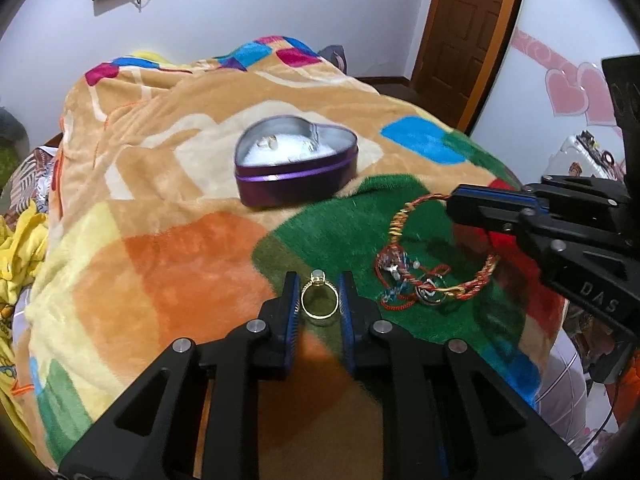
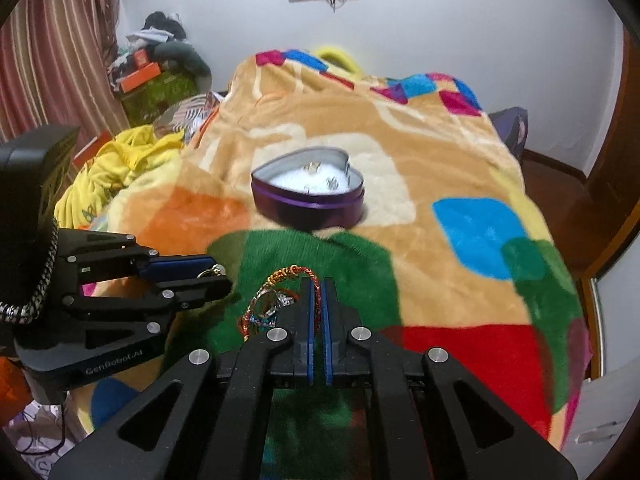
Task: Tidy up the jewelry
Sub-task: 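Carry the ring and bracelet into the heart tin and release them, then withdraw both open tools back to the remaining jewelry, then grasp a silver ring with the right tool while the left tool grasps a red cord piece, then carry both pieces to the heart tin and lower them inside, then open both tools and withdraw them from the tin toward the remaining jewelry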
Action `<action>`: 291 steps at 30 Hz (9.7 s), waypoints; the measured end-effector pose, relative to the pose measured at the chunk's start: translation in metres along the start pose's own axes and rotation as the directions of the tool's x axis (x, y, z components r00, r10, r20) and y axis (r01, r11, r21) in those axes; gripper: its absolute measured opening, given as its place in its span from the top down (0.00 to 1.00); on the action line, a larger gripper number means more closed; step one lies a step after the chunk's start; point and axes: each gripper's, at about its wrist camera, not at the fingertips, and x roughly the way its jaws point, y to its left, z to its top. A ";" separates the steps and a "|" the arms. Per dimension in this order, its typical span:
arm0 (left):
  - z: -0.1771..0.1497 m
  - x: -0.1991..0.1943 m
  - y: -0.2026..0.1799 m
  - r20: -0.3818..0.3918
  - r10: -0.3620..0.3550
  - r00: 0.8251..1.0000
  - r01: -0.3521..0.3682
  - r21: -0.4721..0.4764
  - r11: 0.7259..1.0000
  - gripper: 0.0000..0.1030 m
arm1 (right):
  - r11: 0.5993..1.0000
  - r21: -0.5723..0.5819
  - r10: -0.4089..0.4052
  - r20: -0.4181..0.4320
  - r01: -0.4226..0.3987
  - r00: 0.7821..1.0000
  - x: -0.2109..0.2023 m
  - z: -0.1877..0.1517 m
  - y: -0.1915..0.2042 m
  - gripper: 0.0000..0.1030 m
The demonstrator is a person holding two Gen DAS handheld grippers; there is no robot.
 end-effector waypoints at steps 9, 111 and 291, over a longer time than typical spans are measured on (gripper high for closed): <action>0.011 -0.027 0.006 0.074 0.015 0.997 -0.015 -0.005 1.000 0.82 | 0.999 0.020 -0.030 0.071 0.029 0.997 -0.022 0.011 0.000 0.97; 0.050 -0.063 0.019 0.171 0.060 0.983 -0.061 -0.002 0.998 0.59 | 0.999 0.015 -0.046 0.107 0.045 0.993 -0.038 0.055 0.011 0.68; 0.043 -0.075 0.018 0.185 0.014 0.983 -0.008 -0.036 0.999 0.69 | 0.996 0.055 -0.079 0.111 0.073 0.991 -0.045 0.037 0.007 0.64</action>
